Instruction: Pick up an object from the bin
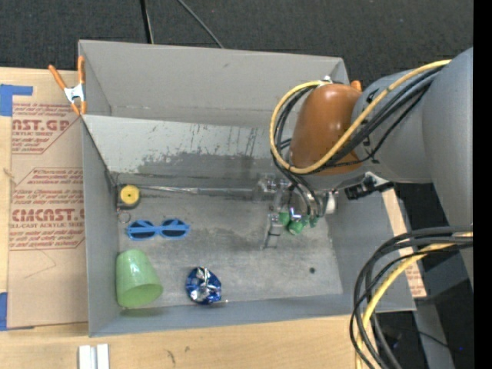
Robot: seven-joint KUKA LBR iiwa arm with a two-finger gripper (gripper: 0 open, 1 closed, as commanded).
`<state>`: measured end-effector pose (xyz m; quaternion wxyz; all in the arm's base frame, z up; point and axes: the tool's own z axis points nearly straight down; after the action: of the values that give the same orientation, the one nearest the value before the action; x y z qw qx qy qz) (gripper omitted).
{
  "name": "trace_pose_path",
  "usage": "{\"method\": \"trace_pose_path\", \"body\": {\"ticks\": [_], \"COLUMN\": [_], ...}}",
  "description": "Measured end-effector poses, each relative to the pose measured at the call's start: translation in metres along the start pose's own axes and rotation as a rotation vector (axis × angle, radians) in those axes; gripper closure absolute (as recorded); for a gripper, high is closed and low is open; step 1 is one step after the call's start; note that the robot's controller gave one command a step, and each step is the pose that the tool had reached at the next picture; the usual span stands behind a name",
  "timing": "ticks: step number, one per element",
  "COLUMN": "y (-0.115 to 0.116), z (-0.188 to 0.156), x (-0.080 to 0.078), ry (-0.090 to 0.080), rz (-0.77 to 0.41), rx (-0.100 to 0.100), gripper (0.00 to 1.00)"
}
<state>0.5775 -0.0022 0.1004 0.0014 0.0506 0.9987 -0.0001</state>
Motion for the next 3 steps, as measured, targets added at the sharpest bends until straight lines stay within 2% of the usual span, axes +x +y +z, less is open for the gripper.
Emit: {"method": "trace_pose_path", "body": {"ticks": [1, 2, 3], "y": [-0.087, -0.085, -0.085], "z": [0.001, 0.032, 0.032], "x": [-0.002, -0.002, -0.002], "ry": [0.001, 0.005, 0.003], "rz": [0.252, 0.391, 0.391], "rx": [0.002, 0.000, 0.001], "gripper": [0.00, 0.00, 0.00]}}
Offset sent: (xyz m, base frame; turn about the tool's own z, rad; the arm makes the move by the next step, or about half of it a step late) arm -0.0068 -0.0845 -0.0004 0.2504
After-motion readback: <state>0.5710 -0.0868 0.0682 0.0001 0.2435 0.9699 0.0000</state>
